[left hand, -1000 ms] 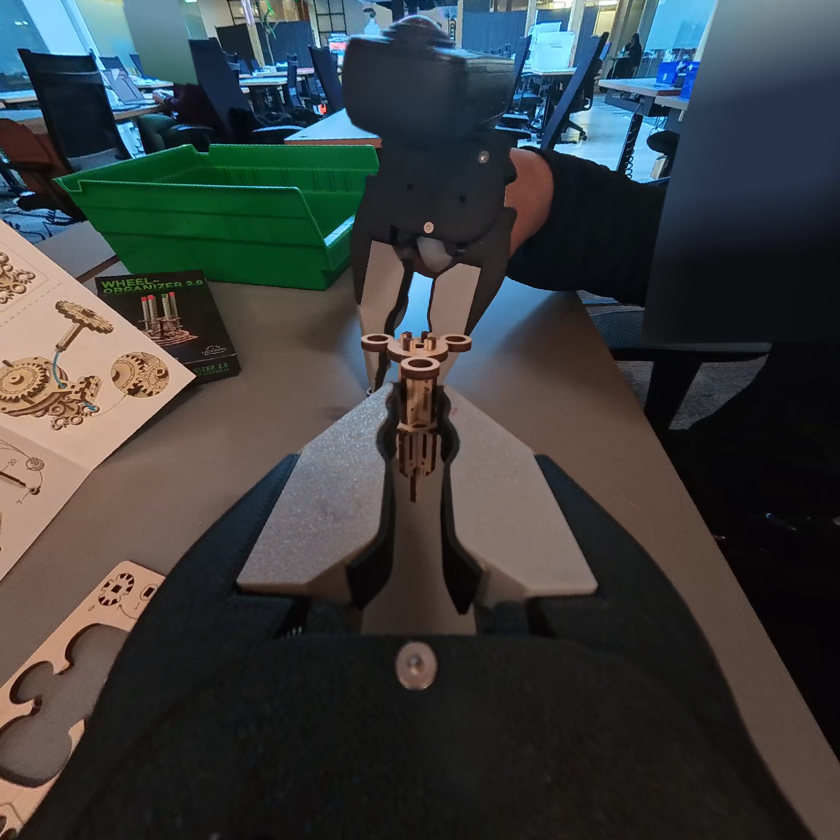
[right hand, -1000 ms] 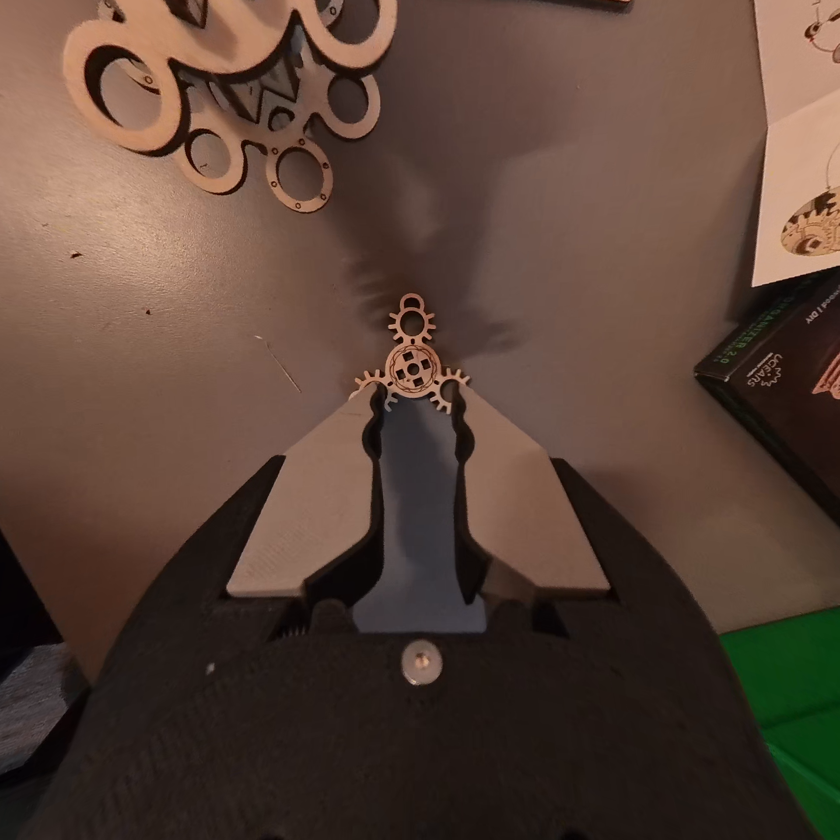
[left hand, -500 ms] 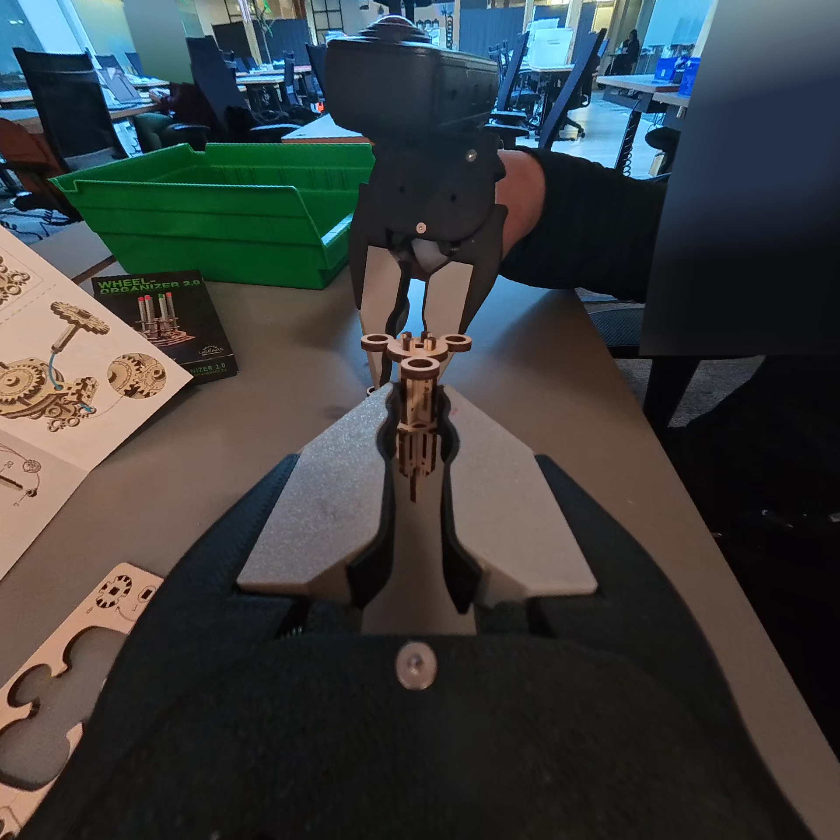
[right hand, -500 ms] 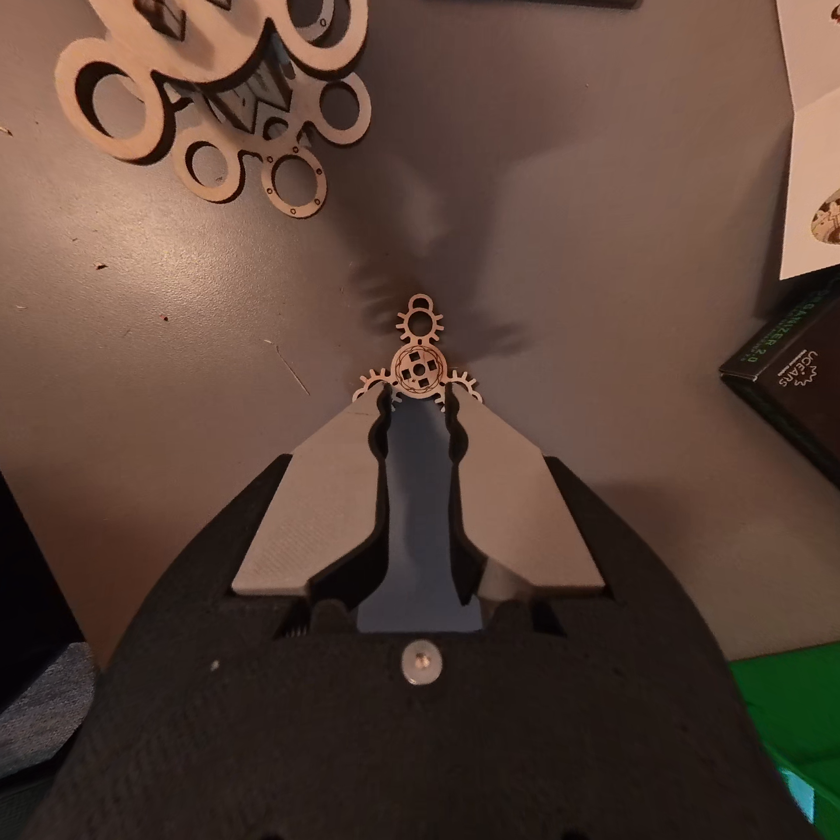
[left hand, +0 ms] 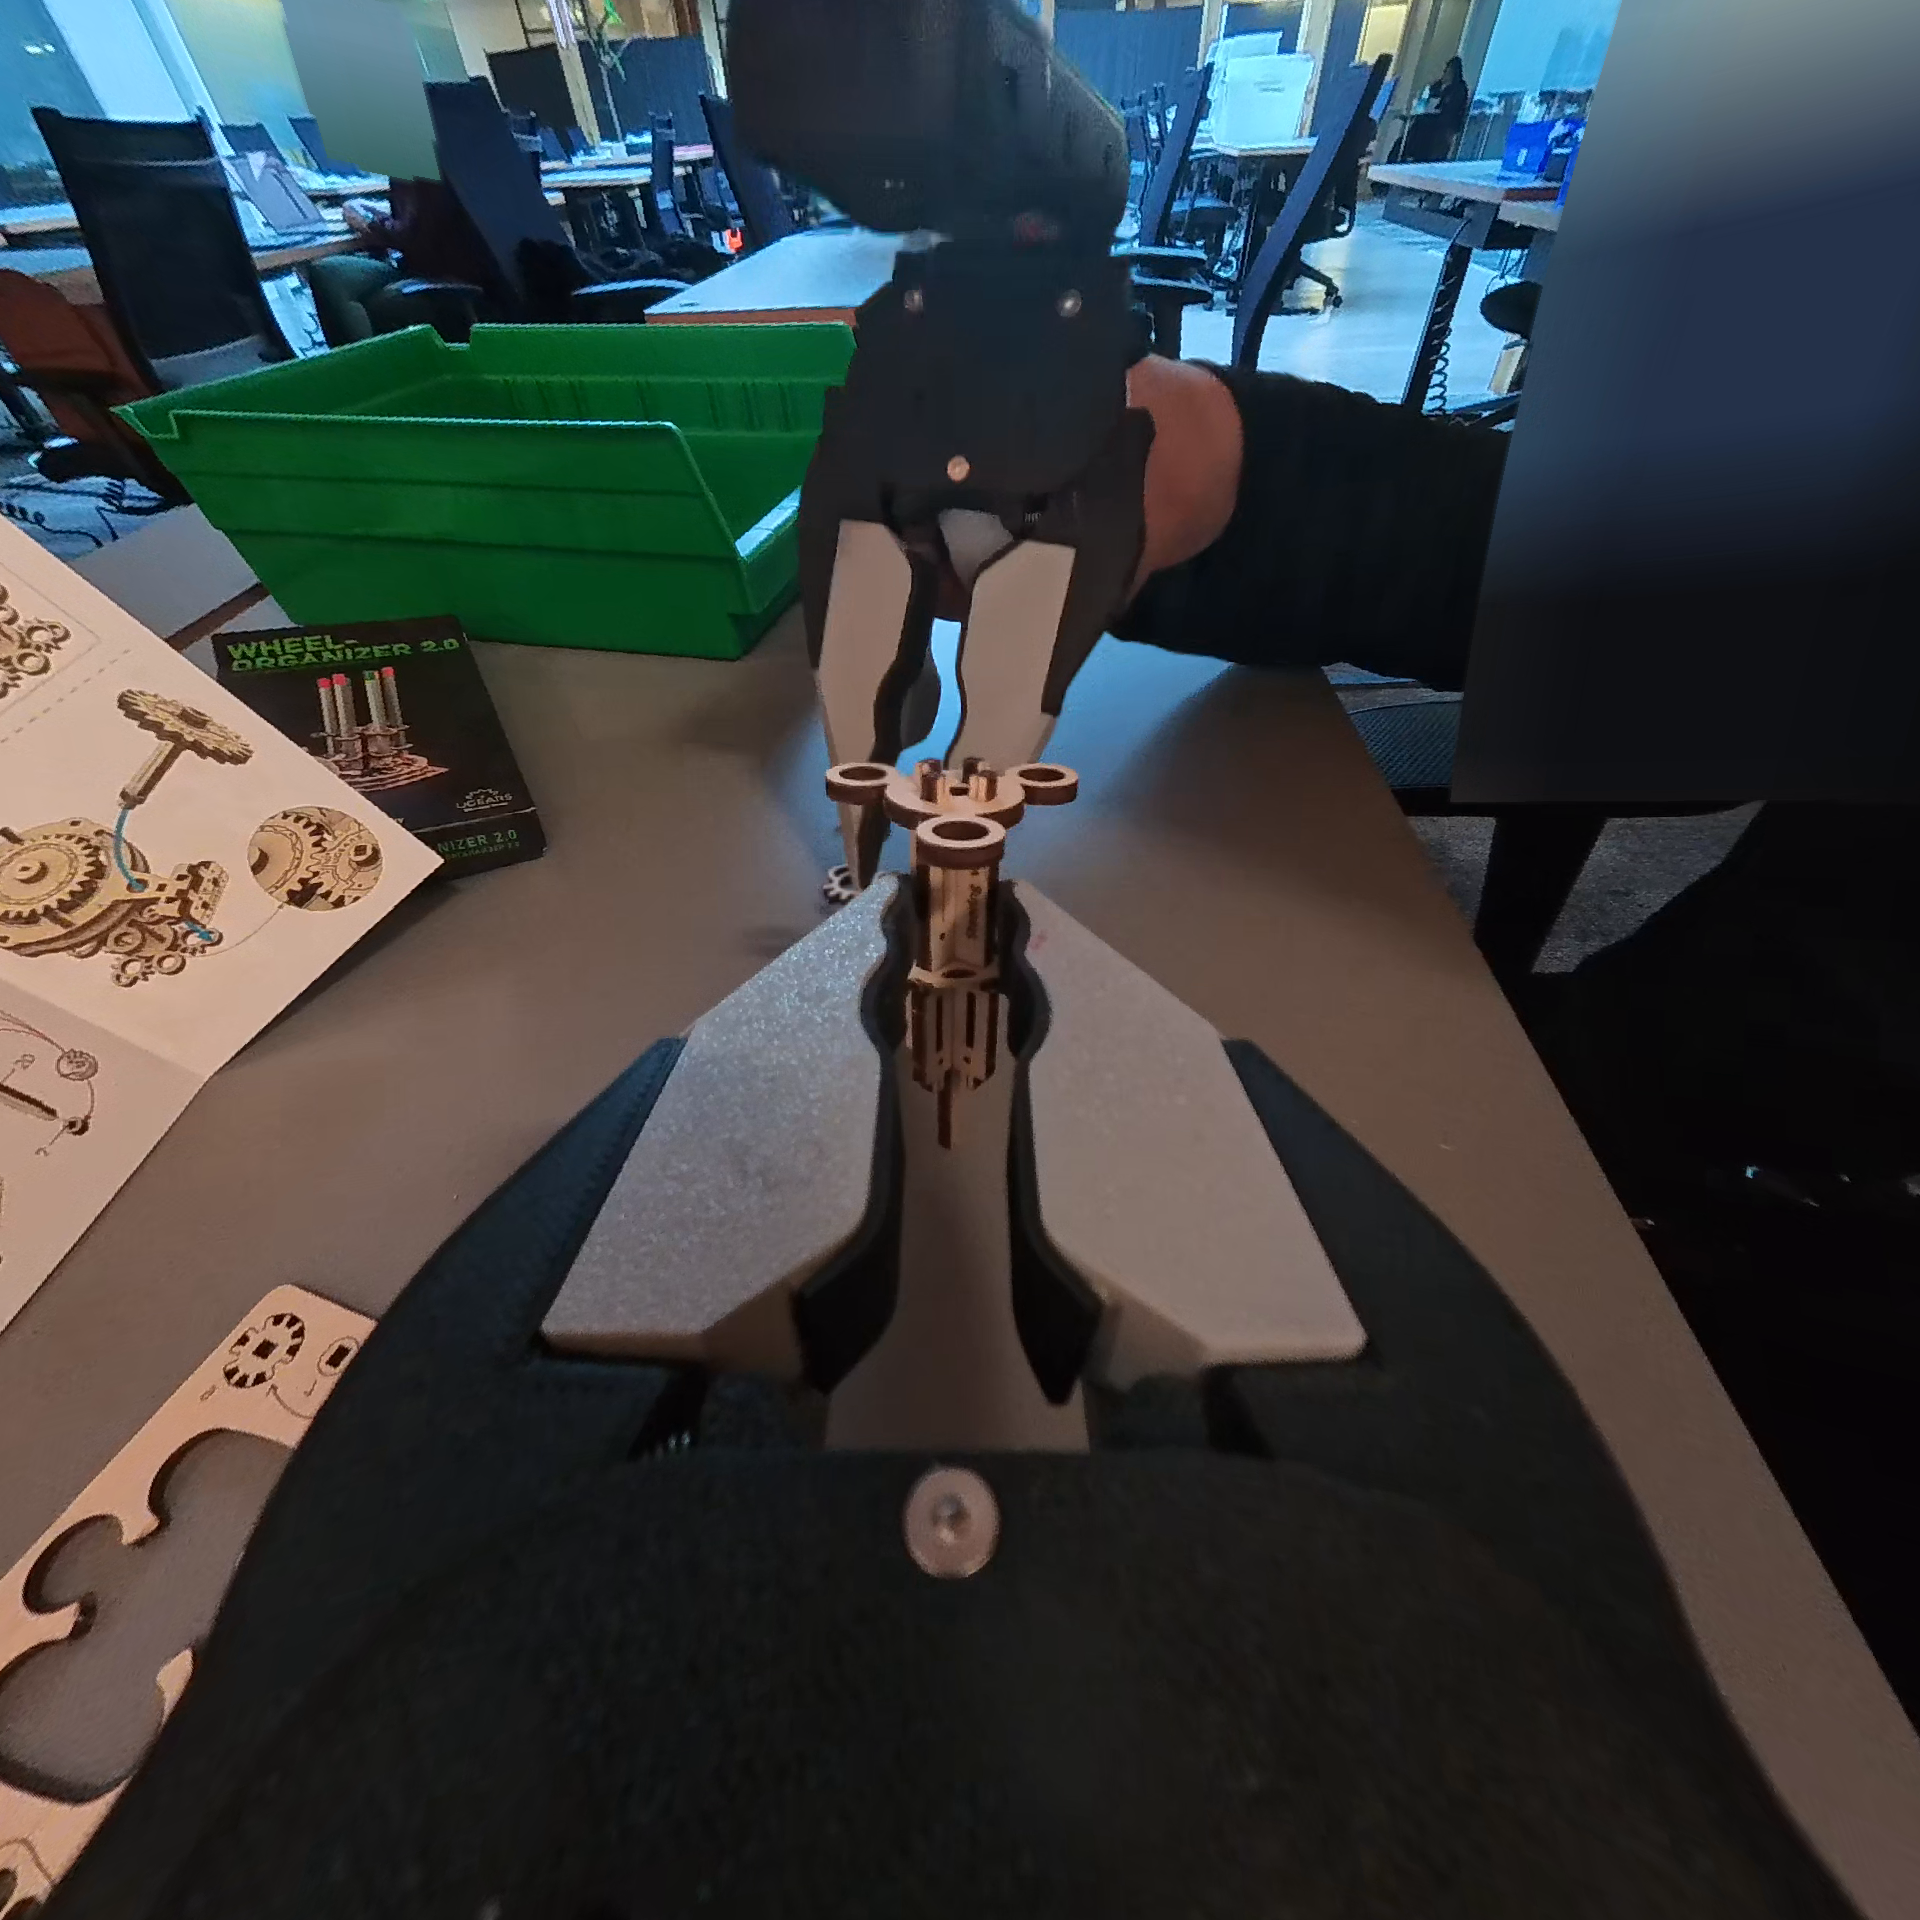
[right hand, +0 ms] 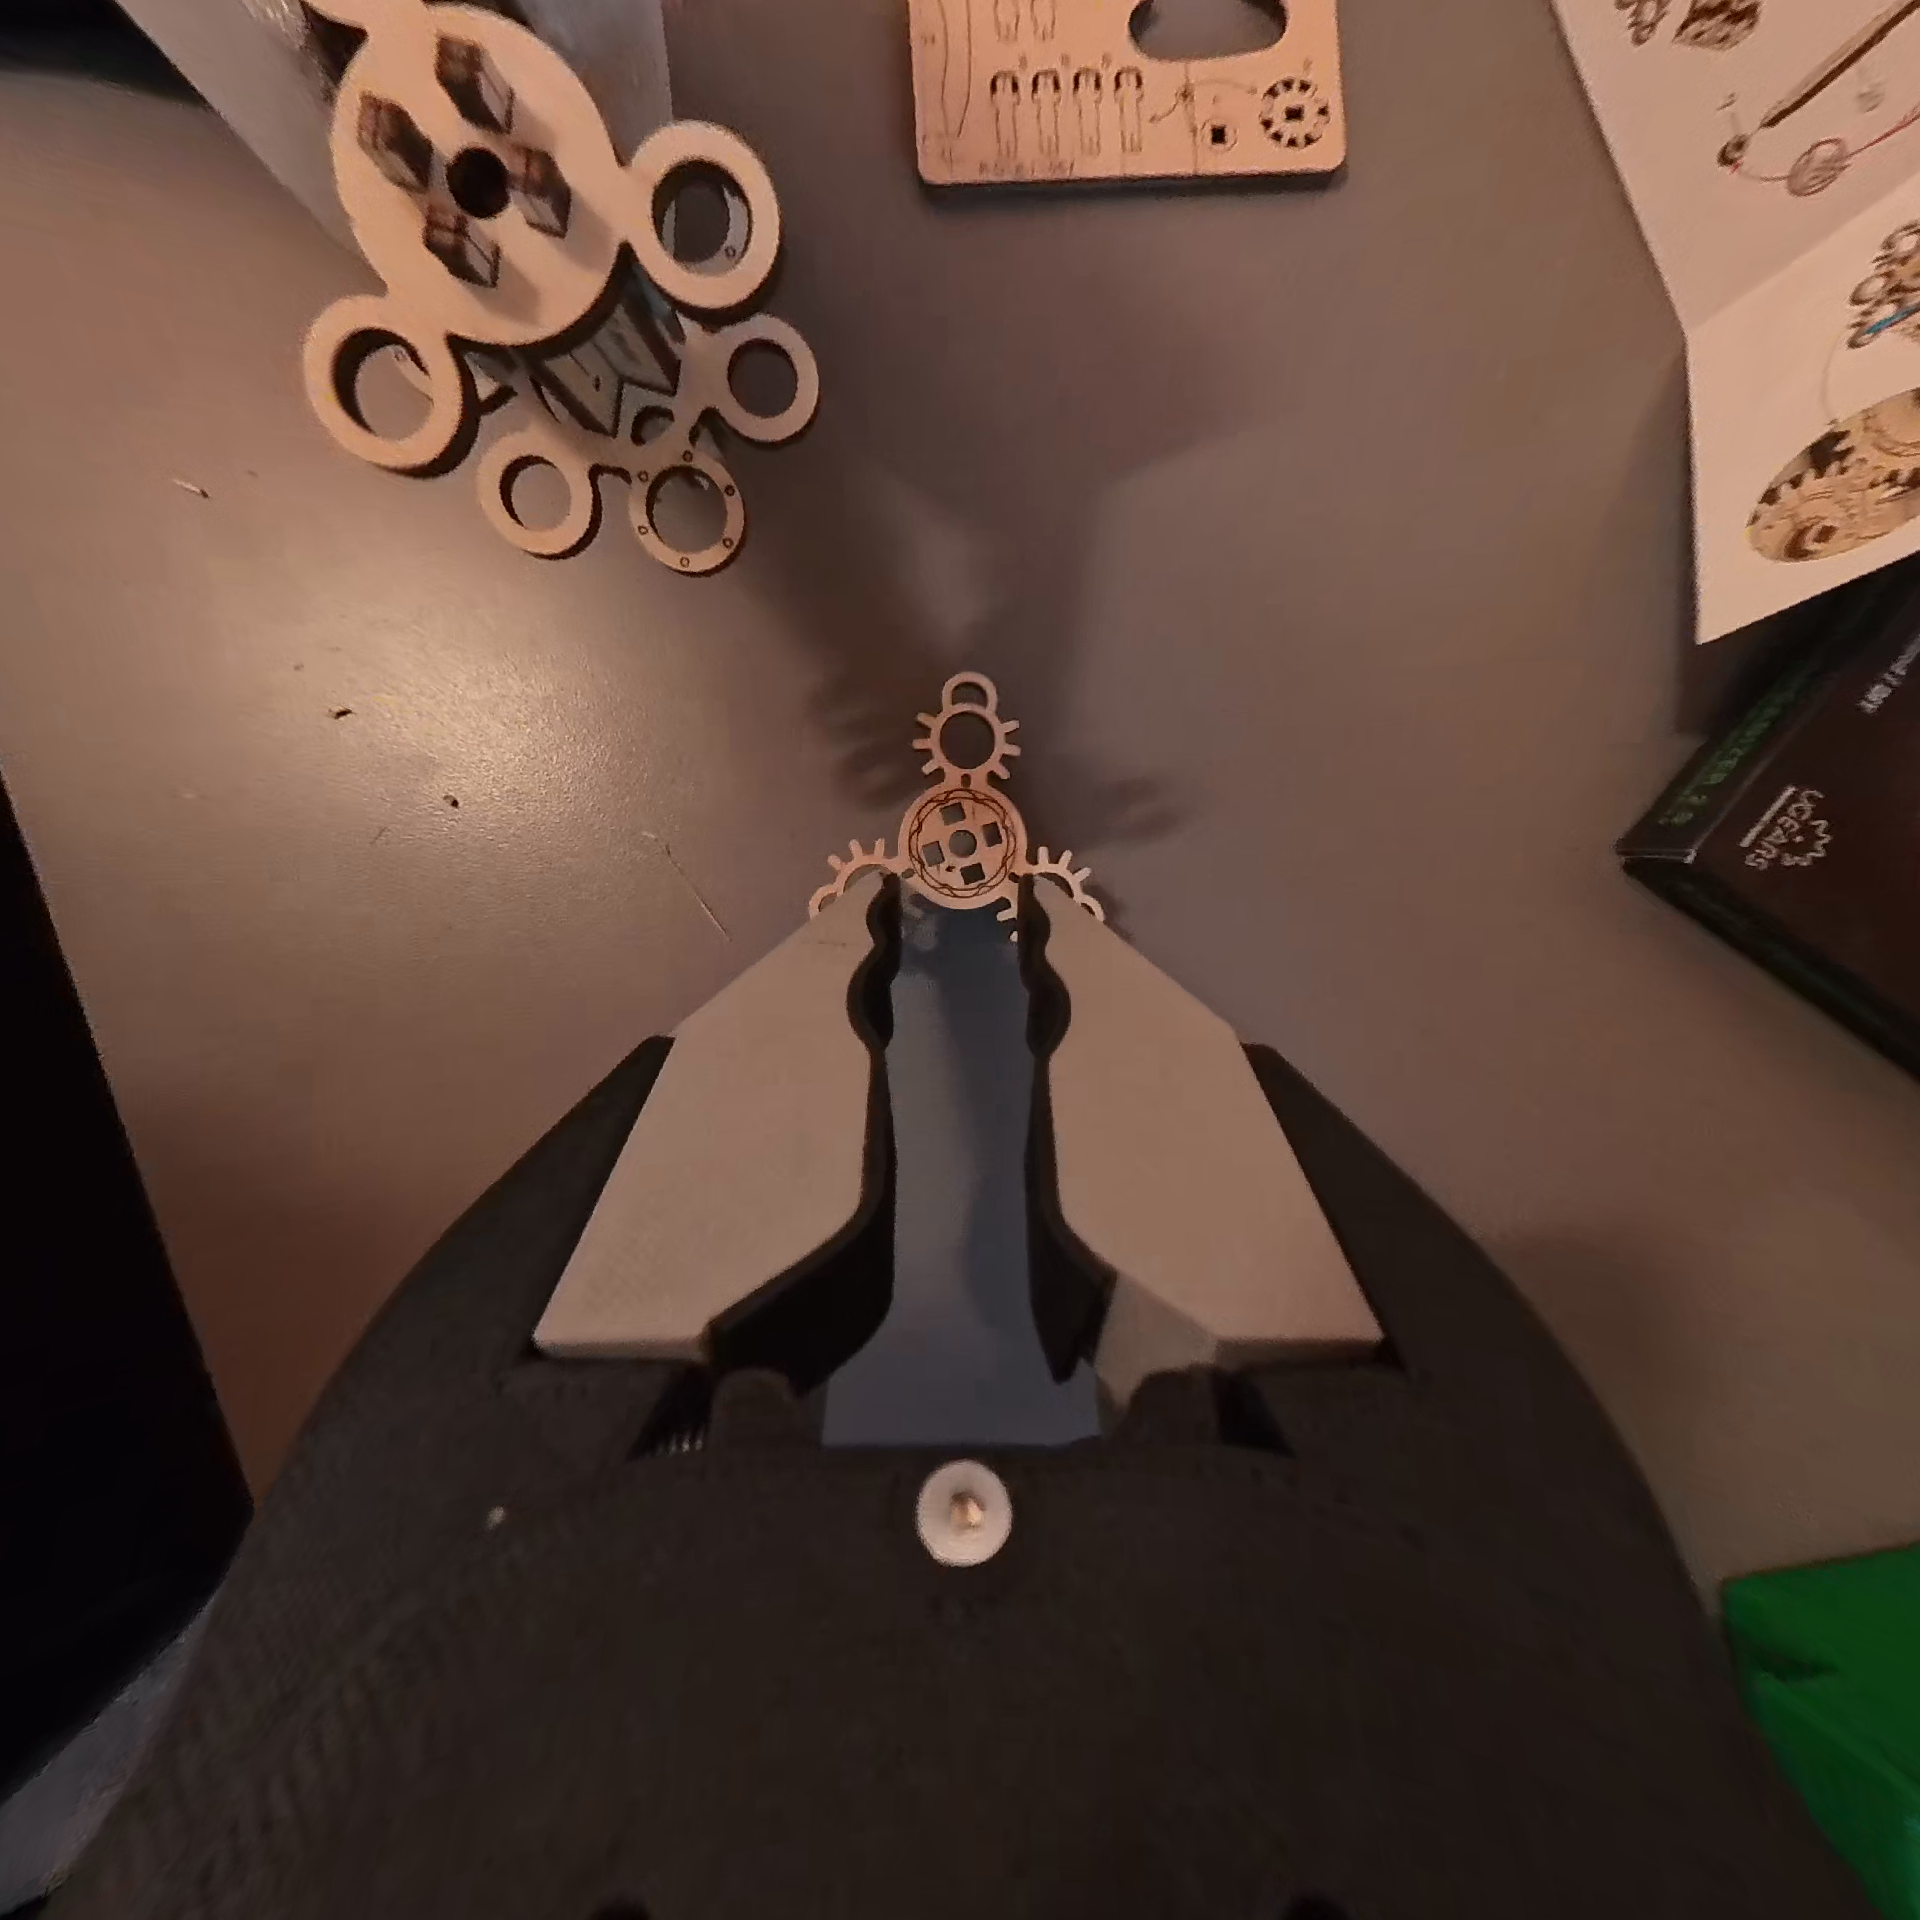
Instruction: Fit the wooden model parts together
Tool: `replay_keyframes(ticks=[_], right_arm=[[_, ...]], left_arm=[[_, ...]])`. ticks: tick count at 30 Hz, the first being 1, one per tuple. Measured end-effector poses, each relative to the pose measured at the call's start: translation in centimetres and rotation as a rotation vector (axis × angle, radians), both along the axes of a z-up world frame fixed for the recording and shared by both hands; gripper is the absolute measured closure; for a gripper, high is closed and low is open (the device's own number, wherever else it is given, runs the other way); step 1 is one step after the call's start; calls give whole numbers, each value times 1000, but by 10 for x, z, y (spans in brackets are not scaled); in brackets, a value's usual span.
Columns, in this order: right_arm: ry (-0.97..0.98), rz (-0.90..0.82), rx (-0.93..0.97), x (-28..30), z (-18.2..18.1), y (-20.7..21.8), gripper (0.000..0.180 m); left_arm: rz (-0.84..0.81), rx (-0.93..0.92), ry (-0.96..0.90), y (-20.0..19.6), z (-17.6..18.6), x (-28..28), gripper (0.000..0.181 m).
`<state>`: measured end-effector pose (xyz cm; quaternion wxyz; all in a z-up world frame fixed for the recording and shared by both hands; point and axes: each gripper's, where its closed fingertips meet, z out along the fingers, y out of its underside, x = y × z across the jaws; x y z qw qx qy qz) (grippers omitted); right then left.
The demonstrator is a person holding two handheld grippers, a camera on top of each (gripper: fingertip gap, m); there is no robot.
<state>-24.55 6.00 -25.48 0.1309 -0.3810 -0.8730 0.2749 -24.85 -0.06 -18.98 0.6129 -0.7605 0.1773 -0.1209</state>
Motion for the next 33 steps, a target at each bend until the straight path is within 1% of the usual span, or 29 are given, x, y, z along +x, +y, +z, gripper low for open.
replay_keyframes(ticks=[4, 10, 14, 17, 25, 30, 33], right_arm=[[53, -11, -64, -1, 22, -2, 161], [166, 4, -72, -1, 63, -9, 161], [217, 22, -93, 0, 86, -21, 161], [248, 37, -100, 0, 97, -32, 161], [251, 45, -112, -4, 100, -49, 161], [242, 47, -76, -6, 96, -53, 161], [260, 31, -23, -8, 94, -51, 161]], left_arm=[[8, 3, 12, 0, 0, -1, 169], [25, 20, 29, 2, 1, -2, 169], [50, 38, 54, 4, 2, -3, 169], [74, 54, 78, 6, 4, -5, 169], [132, 86, 95, 10, 7, -11, 169], [143, 95, 108, 11, 8, -11, 169], [153, 106, 120, 11, 9, -11, 169]])
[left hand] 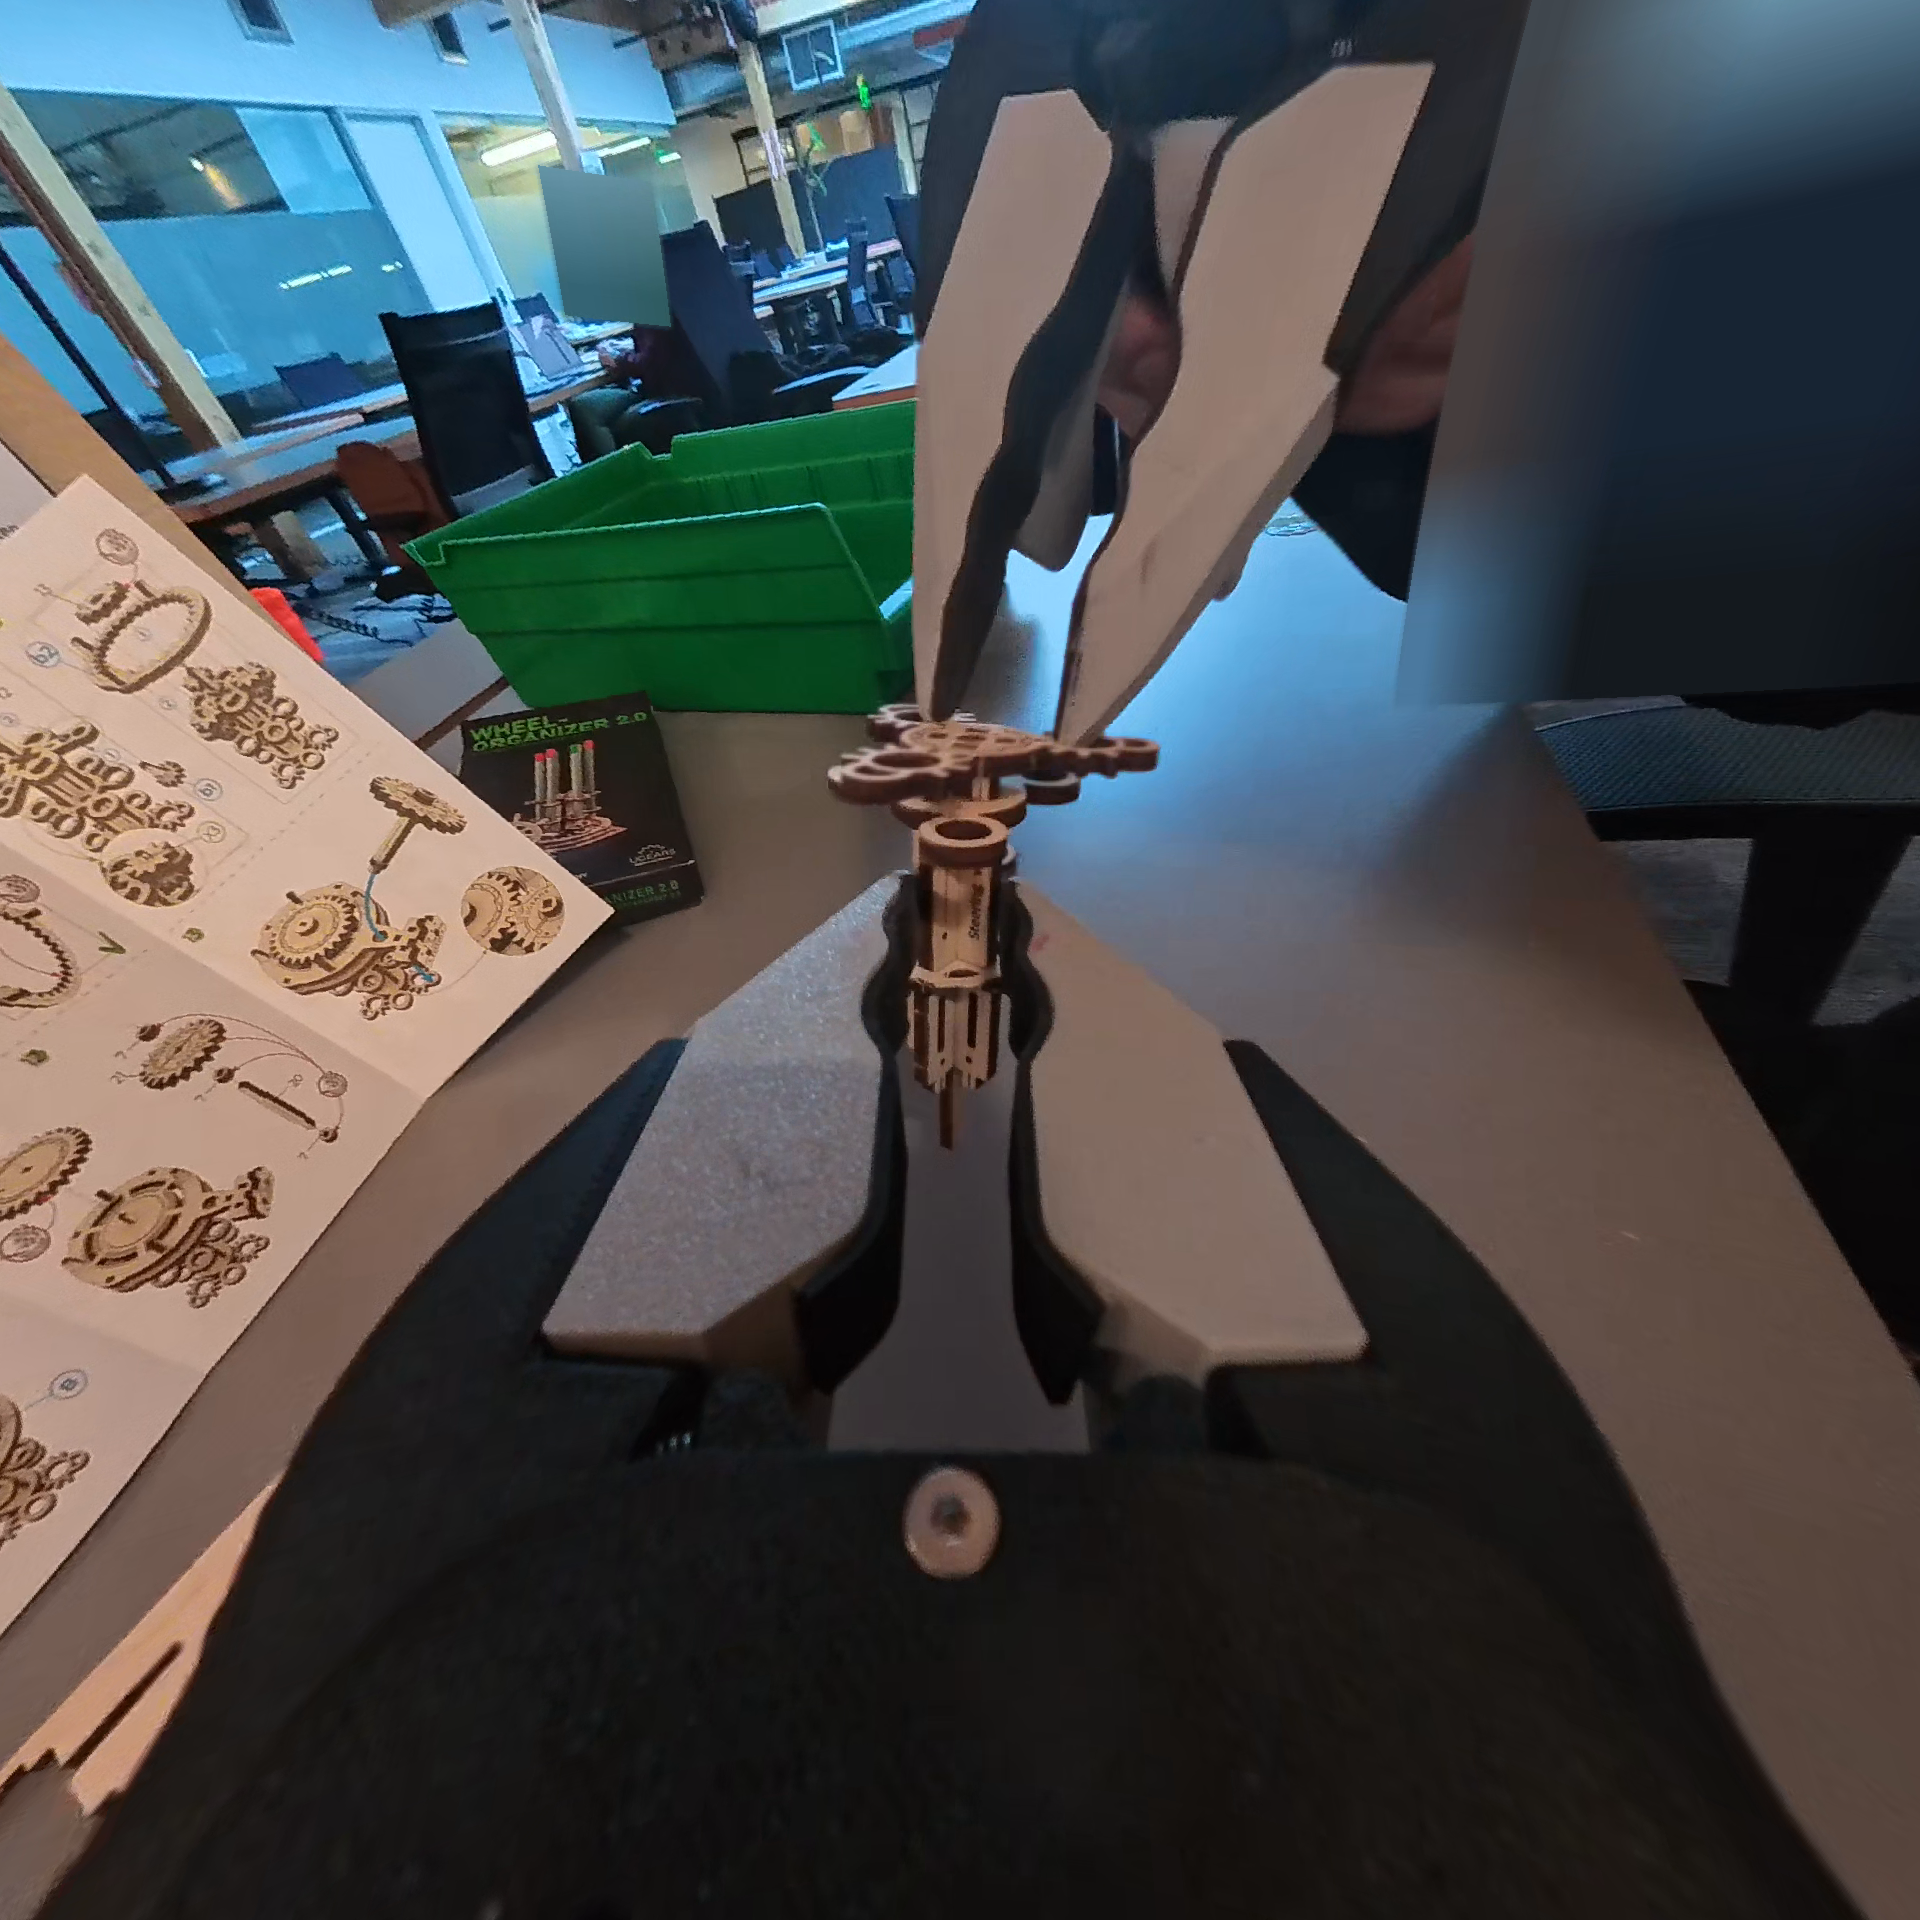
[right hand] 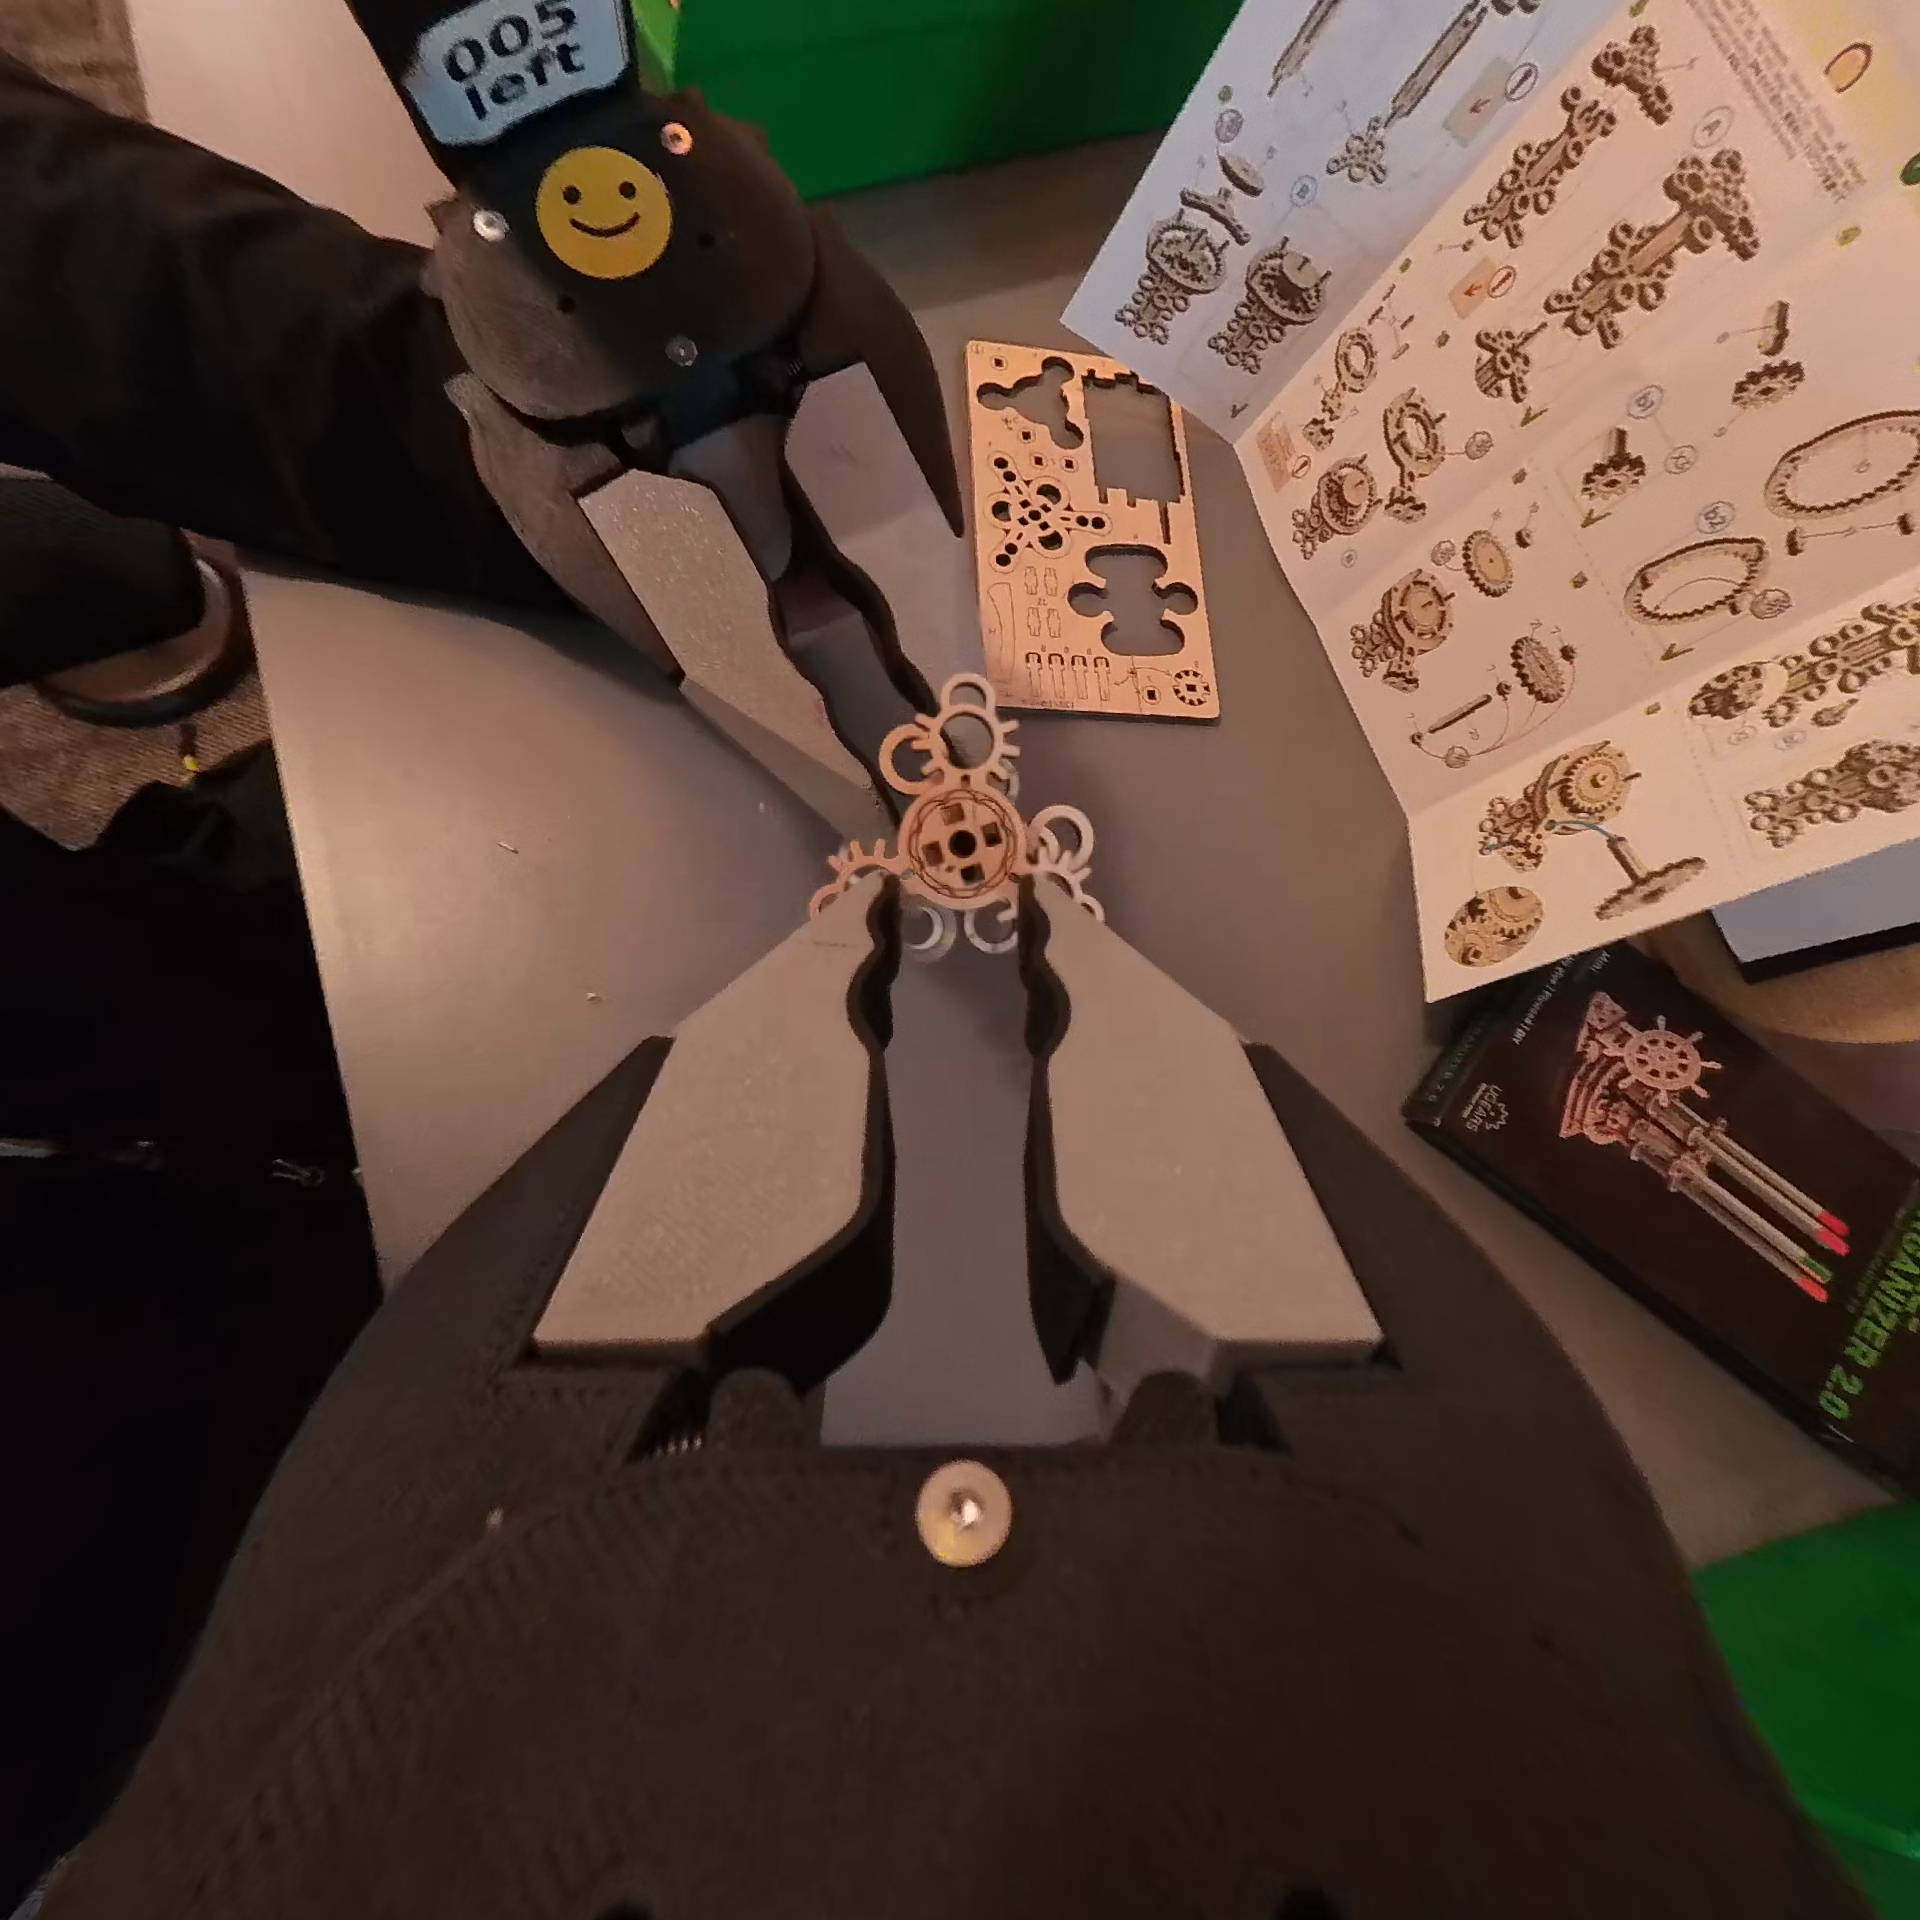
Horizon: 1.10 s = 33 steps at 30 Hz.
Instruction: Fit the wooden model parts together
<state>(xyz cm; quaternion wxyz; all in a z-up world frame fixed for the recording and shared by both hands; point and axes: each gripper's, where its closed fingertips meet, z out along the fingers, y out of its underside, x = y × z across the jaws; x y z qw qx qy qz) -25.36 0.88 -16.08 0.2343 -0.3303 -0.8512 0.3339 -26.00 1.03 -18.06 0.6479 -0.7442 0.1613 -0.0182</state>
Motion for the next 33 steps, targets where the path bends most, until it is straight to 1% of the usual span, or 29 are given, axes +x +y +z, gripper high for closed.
replay_keyframes(ticks=[6, 11, 16, 22, 29, 33], right_arm=[[62, -35, 28, 0, 4, -2, 161], [118, -81, 47, -3, 7, 5, 161], [124, -96, -57, -1, 17, 9, 161], [148, -129, -59, -2, 15, 18, 161], [163, -125, -83, -3, 13, 10, 161], [175, -129, -59, -5, 9, 5, 161]], left_arm=[[53, 36, 69, 1, 3, -4, 169], [97, 63, 176, 3, 4, -5, 169], [107, 55, 169, 4, 3, -6, 169], [141, 73, 194, 5, 6, -9, 169], [181, 88, 244, 6, 8, -13, 169], [203, 100, 304, 5, 10, -14, 169]])
